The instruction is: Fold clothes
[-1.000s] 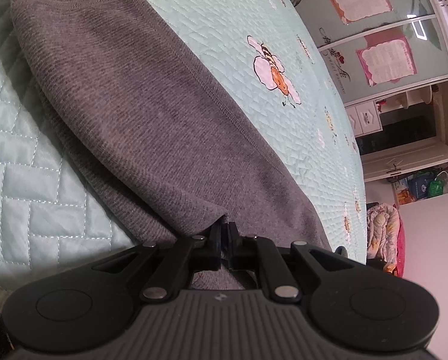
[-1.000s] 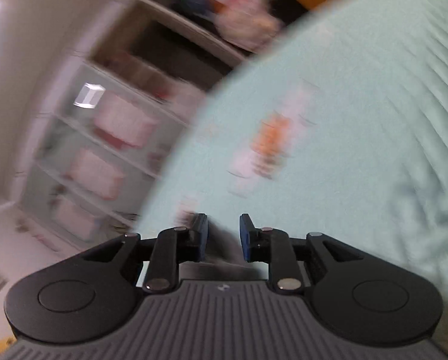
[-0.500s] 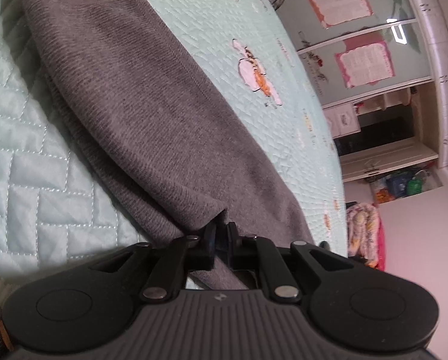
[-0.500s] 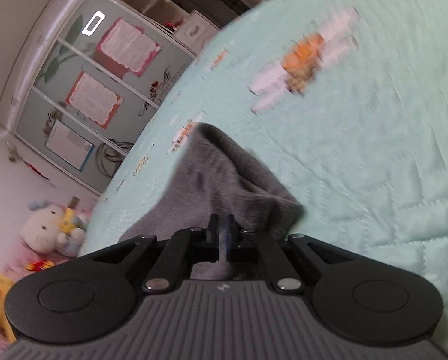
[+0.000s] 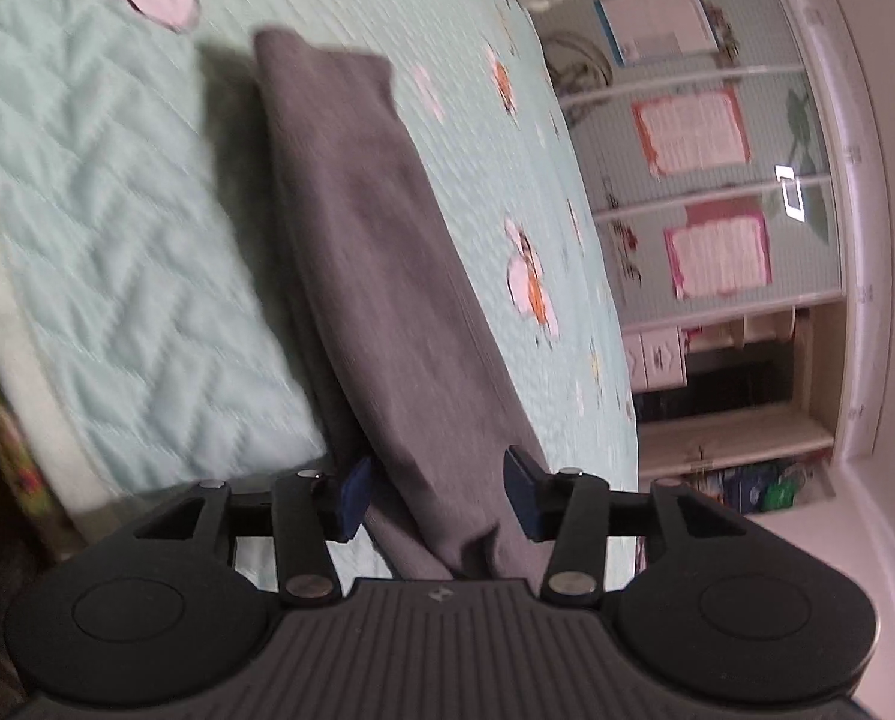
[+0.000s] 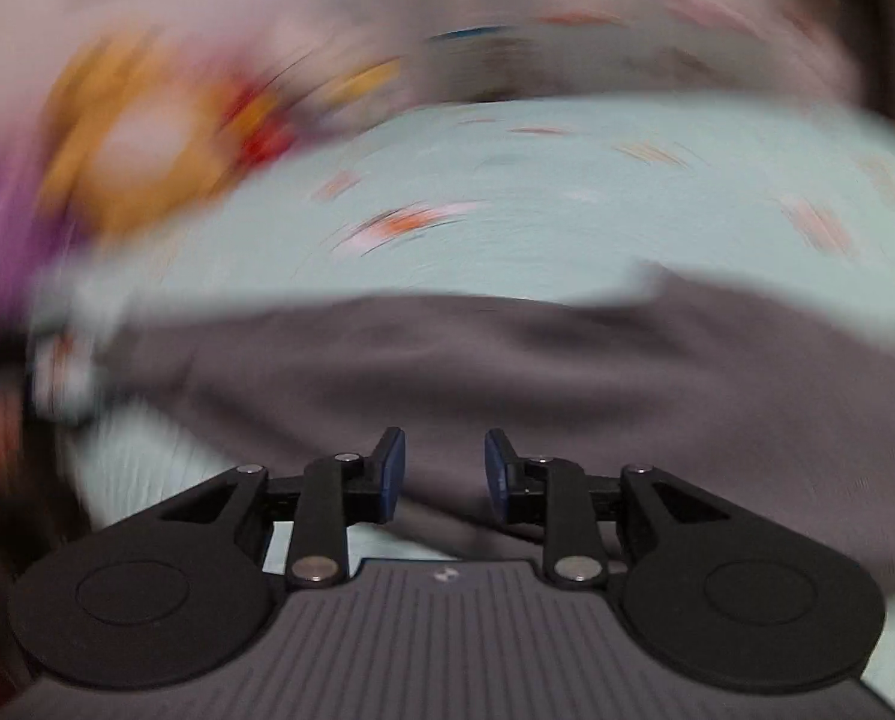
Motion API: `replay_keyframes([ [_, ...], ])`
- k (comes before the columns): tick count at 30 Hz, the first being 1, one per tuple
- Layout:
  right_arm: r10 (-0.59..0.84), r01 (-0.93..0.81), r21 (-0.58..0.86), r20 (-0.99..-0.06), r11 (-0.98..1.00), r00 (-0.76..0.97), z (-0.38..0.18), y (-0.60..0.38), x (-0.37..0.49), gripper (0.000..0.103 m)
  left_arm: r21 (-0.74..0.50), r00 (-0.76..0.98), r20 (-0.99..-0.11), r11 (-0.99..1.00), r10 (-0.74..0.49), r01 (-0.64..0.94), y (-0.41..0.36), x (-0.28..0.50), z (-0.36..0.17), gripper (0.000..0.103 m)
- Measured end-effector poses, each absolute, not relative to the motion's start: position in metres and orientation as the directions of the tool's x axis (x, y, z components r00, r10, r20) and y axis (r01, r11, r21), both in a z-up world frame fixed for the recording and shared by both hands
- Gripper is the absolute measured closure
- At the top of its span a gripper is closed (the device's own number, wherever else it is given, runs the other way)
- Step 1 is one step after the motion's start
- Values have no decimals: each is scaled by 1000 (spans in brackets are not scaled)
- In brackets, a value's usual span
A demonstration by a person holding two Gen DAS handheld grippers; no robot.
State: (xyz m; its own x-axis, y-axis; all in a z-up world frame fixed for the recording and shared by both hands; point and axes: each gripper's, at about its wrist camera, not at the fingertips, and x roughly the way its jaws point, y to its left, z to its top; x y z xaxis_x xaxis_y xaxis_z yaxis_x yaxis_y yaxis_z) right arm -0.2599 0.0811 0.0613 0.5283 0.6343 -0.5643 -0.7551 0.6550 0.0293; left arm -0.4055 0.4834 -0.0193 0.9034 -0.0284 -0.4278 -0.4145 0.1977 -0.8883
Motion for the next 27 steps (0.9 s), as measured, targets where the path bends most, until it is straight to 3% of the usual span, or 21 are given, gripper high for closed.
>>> replay_keyframes([
  [2, 618, -810, -141, -577, 569, 534, 61, 116, -274, 56, -885, 902, -431, 202, -13, -420, 488, -407, -17, 53],
  [5, 601, -837, -258, -598, 483, 531, 54, 151, -282, 54, -876, 899, -438, 220, 7, -428, 496, -408, -14, 53],
  [13, 550, -814, -409, -601, 412, 580, 43, 188, -301, 55, -851, 890, -452, 267, 62, -452, 515, -410, -3, 55],
  [20, 519, -811, -417, -625, 410, 584, 33, 198, -299, 57, -835, 888, -451, 308, 91, -456, 521, -409, -1, 55],
  [23, 507, -810, -406, -635, 423, 583, 33, 202, -297, 71, -835, 893, -440, 323, 94, -446, 525, -404, 0, 55],
  [25, 491, -799, -411, -636, 438, 596, 34, 204, -296, 92, -841, 906, -416, 349, 71, -414, 528, -398, 6, 57],
  [27, 470, -790, -418, -642, 448, 606, 35, 205, -295, 93, -847, 922, -384, 382, 44, -370, 532, -394, 10, 59],
])
